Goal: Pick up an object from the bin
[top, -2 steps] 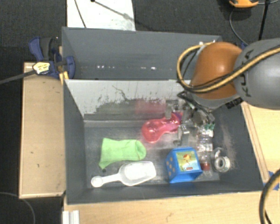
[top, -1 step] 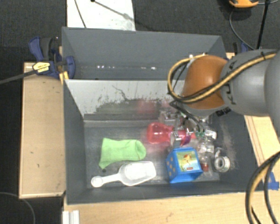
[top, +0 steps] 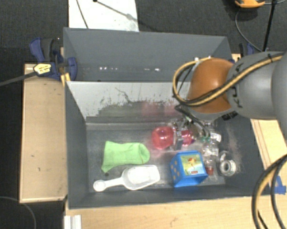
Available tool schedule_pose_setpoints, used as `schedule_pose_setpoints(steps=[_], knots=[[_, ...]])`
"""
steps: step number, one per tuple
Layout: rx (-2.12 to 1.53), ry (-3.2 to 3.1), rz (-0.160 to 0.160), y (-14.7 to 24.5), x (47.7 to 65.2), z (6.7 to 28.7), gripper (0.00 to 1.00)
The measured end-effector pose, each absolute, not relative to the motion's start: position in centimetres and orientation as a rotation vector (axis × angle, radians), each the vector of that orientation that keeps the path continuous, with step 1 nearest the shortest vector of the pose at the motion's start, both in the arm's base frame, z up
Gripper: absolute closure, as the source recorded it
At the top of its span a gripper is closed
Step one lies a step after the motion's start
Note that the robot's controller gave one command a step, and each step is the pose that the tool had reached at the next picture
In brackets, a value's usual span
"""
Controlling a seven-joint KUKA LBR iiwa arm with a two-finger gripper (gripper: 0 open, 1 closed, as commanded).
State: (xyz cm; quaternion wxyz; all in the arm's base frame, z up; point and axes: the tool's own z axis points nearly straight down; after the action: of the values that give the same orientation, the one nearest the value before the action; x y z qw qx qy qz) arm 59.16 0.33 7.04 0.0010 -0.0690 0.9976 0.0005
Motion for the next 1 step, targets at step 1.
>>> schedule_pose_setpoints(steps=[1], knots=[[-0.217,3.132,0.001,0.33,59.16,7.04,1.0]])
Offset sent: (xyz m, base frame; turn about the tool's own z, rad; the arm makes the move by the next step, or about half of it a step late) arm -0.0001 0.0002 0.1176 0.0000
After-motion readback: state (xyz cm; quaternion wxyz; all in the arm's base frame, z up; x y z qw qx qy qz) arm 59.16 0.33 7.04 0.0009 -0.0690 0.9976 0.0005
